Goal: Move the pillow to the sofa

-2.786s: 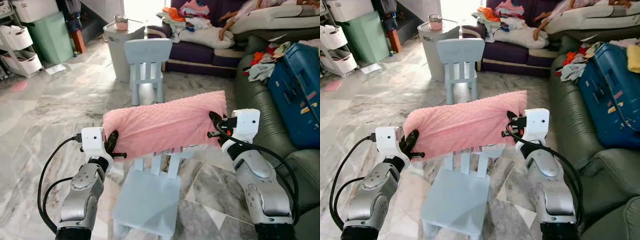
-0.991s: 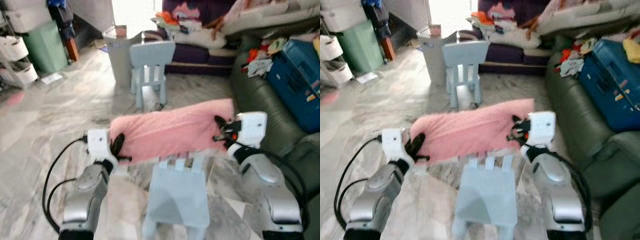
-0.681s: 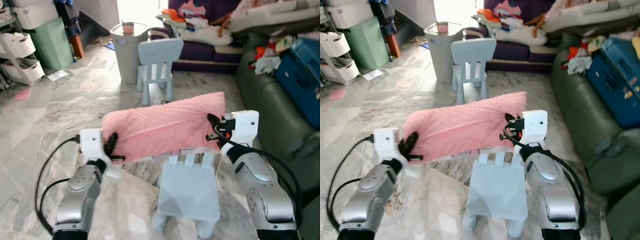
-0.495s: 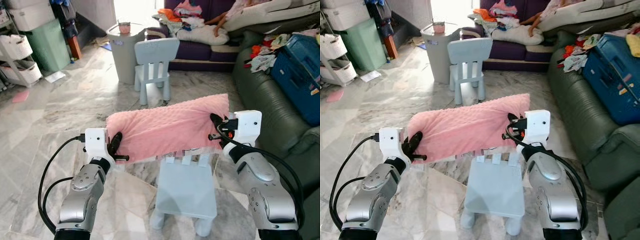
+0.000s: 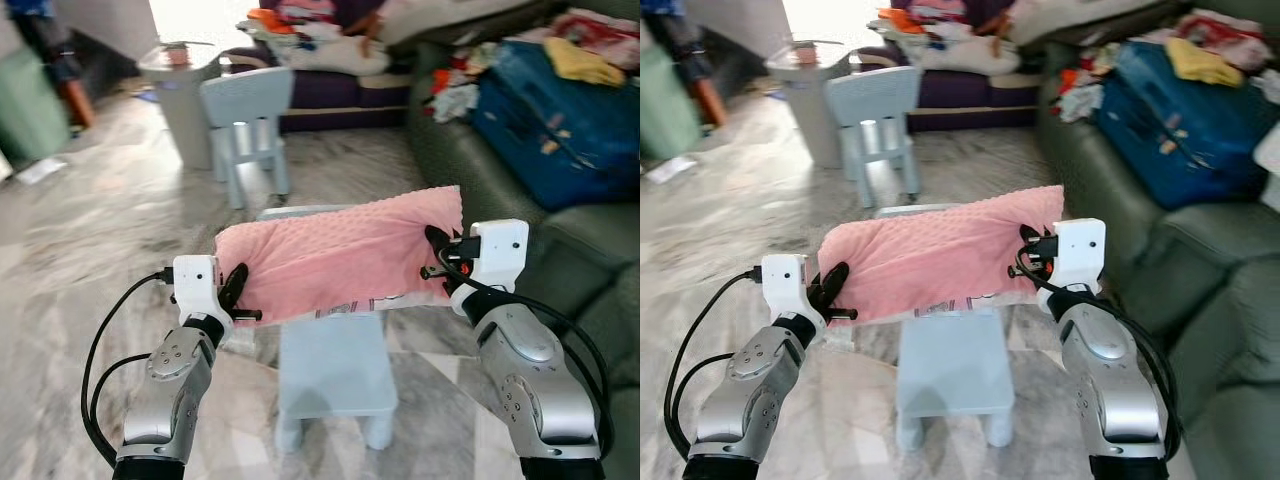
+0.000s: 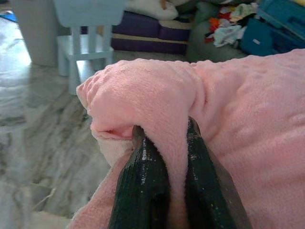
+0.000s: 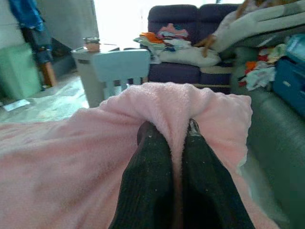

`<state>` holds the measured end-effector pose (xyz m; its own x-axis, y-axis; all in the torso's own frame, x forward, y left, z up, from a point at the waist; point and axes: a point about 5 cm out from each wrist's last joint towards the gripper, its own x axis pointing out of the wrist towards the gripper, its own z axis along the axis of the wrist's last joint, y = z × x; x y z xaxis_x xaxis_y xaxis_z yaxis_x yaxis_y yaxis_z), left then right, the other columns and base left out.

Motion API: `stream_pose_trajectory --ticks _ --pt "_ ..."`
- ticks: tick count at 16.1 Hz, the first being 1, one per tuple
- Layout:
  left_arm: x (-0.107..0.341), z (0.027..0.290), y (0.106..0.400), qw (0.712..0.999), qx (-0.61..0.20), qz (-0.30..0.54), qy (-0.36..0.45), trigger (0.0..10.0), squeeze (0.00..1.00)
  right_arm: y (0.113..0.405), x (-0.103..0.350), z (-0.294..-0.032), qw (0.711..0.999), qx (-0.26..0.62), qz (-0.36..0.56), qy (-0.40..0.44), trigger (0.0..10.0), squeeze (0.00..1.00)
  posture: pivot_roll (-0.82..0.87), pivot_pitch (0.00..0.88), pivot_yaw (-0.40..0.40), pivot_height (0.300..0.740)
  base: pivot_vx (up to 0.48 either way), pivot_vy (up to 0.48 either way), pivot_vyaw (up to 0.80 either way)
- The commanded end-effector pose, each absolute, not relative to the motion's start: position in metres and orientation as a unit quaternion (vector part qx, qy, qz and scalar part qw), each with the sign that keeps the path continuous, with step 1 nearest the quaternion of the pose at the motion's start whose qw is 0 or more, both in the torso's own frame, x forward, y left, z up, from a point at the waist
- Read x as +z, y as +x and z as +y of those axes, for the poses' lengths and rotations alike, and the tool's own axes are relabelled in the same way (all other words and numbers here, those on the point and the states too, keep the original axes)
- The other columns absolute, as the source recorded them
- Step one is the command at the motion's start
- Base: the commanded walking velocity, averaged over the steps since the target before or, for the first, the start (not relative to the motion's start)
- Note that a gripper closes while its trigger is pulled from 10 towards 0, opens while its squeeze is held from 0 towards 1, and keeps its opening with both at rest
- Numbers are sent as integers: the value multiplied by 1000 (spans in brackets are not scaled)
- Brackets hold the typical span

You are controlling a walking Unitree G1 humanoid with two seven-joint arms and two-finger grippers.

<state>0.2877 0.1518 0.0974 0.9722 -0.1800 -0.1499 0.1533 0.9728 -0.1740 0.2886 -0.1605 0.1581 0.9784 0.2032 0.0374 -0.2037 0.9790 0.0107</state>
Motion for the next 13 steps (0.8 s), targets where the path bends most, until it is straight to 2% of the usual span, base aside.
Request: stream_pose_trajectory --ticks 1,11,13 --pt "98 153 290 990 -85 83 -80 10000 0 290 165 -163 995 97 -30 2 10000 0 -166 0 15 740 0 0 -800" --pt "92 146 291 987 -78 99 -99 10000 0 289 165 -164 995 99 -26 -5 10000 0 -181 0 5 740 0 0 -800" --pt "92 144 290 987 -78 97 -103 10000 0 288 164 -165 995 100 -26 -9 10000 0 -182 0 4 740 0 0 0"
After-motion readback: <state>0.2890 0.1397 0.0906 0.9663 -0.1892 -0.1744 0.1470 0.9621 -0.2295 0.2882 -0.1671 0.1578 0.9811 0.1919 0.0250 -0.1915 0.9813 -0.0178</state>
